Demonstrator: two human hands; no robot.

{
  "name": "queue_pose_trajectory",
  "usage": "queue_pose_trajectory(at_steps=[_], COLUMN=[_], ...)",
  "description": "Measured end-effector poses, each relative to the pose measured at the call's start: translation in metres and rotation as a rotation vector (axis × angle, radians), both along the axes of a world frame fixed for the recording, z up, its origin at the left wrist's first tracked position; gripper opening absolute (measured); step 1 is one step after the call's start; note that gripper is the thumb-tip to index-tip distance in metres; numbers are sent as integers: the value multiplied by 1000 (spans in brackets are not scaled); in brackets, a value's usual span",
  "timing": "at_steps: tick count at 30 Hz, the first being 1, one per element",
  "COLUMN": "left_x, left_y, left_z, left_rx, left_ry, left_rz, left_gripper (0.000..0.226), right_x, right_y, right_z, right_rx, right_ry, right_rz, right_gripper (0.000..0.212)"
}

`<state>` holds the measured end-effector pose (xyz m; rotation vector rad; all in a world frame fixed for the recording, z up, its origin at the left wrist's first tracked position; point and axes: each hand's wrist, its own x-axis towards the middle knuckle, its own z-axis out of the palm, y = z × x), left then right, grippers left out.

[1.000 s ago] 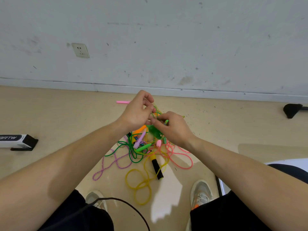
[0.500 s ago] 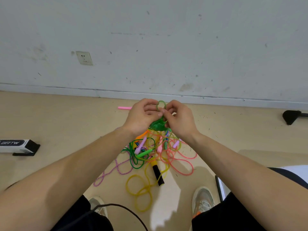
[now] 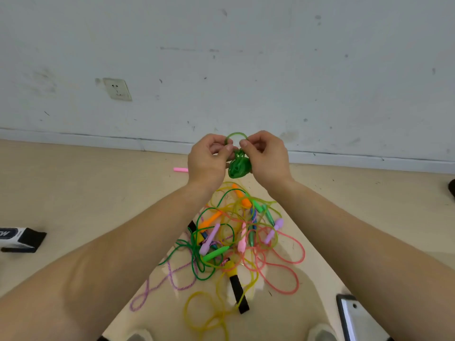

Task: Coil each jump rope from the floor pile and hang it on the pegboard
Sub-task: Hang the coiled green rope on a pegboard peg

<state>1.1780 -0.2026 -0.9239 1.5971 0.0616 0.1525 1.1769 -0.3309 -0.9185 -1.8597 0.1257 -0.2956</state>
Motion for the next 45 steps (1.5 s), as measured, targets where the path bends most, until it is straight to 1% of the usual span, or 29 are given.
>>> queue_pose_trajectory(at_steps=[5,7,9,11,13,19,24,27,32,35,38,41,43,45], left_x=[72,86,94,99,101,100,100,106,119,128,140,155,167,179], left_y=[14,19,22,24,26,28,31,30,25,26,26,25,22,20], left_z=[-5,17,57,112,177,374,521,600,706,748,771,781,782,780], left_rx=[117,114,121,119,129,146,182,175,179,157,143,106,108,113], left_ry=[36,96,152,207,245,262,233,198,105,67,57,82,107,114], left_rz=[29,26,6,-26,-47,-48,-94,-105,-126,-137,-132,-107,-89,-72], left_gripper=[5,5,9,10,7,4,7,6,5,10,14,3,11,12], right_x=[71,86,93,96,99,102,107,115,128,133,136,143,150,159], right_y=[12,15,14,13,12,12,5,1,-5,-4,0,8,13,17], right_z=[-13,5,41,92,152,345,493,578,686,730,757,768,769,769], right_rx=[59,68,81,88,83,83,33,11,-40,-32,-17,24,62,81], right_ry=[70,110,150,188,212,226,223,178,86,40,3,0,18,25], right_rz=[19,51,54,50,55,59,119,140,125,118,80,21,-31,-70], right_gripper=[16,16,15,15,15,14,12,13,14,12,13,15,15,15])
